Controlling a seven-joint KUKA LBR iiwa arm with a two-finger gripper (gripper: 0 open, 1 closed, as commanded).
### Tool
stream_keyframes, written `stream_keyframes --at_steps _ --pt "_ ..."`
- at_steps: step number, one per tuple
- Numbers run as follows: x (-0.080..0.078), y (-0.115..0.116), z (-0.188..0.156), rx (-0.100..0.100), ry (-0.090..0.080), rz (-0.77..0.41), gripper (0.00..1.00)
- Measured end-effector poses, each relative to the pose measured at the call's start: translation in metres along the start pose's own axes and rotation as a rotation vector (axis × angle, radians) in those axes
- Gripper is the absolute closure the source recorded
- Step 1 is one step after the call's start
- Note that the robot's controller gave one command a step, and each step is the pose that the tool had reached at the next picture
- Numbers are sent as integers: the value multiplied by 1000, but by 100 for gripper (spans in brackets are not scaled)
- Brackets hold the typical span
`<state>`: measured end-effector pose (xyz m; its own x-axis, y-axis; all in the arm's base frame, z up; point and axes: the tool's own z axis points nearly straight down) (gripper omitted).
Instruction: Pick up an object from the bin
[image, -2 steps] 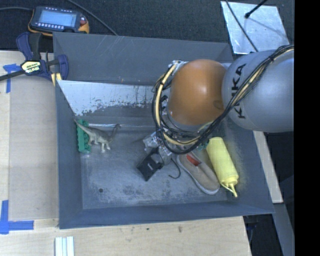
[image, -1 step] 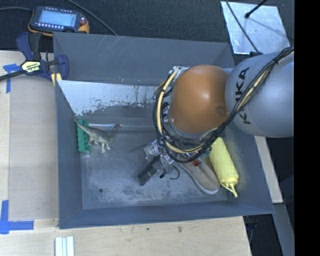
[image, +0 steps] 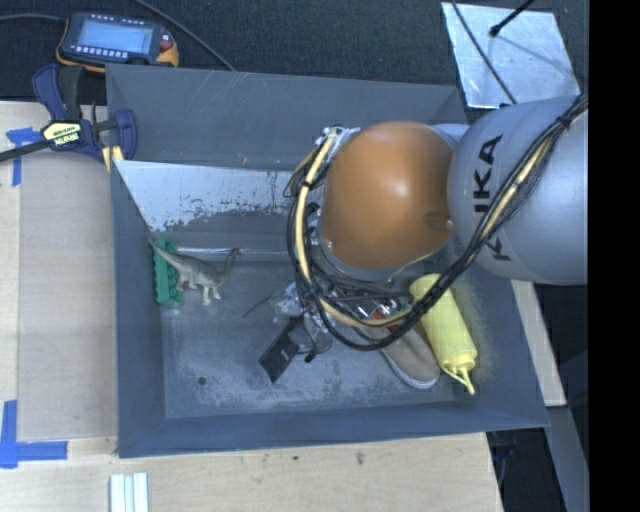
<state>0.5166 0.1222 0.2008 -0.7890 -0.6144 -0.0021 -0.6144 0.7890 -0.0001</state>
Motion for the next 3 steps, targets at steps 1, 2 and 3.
stream_keyframes --at_steps 1,2,3 --pt "-1 6 -7 0 -5 -11 100" --pt "5 -11 -35 1 0 -171 100" --pt "-6 -9 0 7 -9 -372 100"
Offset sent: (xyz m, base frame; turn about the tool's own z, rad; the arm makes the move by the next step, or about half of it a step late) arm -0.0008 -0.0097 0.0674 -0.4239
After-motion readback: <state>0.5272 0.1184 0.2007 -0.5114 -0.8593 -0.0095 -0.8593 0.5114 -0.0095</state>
